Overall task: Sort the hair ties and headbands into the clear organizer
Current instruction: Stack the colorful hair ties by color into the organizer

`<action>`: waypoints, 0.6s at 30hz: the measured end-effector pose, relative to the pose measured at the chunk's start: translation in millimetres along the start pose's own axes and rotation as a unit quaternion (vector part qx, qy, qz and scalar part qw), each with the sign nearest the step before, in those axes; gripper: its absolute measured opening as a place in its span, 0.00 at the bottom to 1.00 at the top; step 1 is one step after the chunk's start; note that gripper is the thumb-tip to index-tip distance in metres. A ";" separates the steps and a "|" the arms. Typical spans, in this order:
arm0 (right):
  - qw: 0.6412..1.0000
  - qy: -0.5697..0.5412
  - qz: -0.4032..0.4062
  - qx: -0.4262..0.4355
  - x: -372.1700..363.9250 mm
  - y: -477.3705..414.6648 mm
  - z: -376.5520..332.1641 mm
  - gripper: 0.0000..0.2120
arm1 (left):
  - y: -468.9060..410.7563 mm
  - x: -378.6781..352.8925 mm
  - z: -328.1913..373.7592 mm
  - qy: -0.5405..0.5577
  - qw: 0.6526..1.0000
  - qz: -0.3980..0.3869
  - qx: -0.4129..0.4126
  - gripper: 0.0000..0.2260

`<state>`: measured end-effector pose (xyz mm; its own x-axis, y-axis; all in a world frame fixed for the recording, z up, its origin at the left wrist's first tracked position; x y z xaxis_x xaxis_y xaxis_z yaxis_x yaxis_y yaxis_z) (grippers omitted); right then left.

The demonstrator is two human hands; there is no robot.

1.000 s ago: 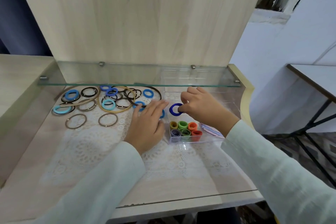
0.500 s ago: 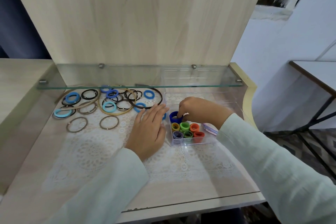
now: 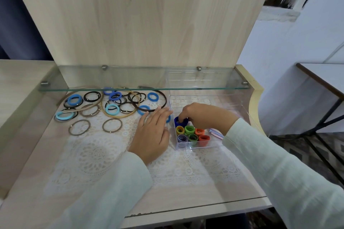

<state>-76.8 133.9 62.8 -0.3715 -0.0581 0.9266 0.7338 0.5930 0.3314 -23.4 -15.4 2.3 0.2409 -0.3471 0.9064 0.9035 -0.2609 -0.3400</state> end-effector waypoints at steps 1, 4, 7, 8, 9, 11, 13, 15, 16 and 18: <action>1.000 -0.003 0.000 0.001 -0.6 0.2 -0.7 0.21 | 0.2 -0.3 0.1 0.001 1.000 0.001 0.001 0.25; 1.000 0.004 0.003 0.000 -1.6 0.6 -3.0 0.22 | 1.0 0.0 -0.6 0.005 1.000 0.006 0.002 0.24; 1.000 0.008 0.002 -0.003 -1.4 2.7 -4.6 0.23 | 1.9 1.5 -0.6 0.006 1.000 0.015 0.004 0.25; 1.000 0.010 0.000 -0.003 -1.5 3.6 -5.1 0.23 | 1.9 2.1 -0.1 0.007 1.000 0.017 0.004 0.26; 1.000 0.011 -0.001 -0.004 -1.8 4.3 -5.6 0.23 | 2.0 2.6 0.3 0.009 1.000 0.017 0.003 0.27; 1.000 0.010 -0.004 -0.008 -3.0 4.9 -5.5 0.24 | 2.1 2.9 0.5 0.013 1.000 0.017 0.003 0.27; 1.000 0.008 -0.004 -0.013 -3.7 4.9 -4.9 0.24 | 2.2 2.7 -0.2 0.014 1.000 0.015 0.005 0.25; 1.000 0.006 -0.002 -0.017 -3.4 4.7 -4.4 0.24 | 2.4 2.5 -0.4 0.015 1.000 0.015 0.005 0.25; 1.000 0.007 -0.002 -0.019 -3.3 4.6 -4.3 0.24 | 2.9 2.5 -0.5 0.016 1.000 0.017 0.005 0.25; 1.000 0.011 0.000 -0.021 -3.7 4.2 -4.3 0.24 | 3.3 3.0 -0.7 0.019 1.000 0.022 0.006 0.24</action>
<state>-70.0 133.2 61.6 -0.3598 -0.0766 0.9299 0.7574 0.5579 0.3391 -19.9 -18.0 3.8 0.2669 -0.3918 0.8805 0.8964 -0.2346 -0.3761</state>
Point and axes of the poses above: each hand's wrist, its own y-axis away from the middle knuckle, its own x-axis out of the back of the hand, z = x × y, the point moved 4 cm from there along -y, towards the middle knuckle, and after that the axes turned 10 degrees about -y, right-handed, at the moved point
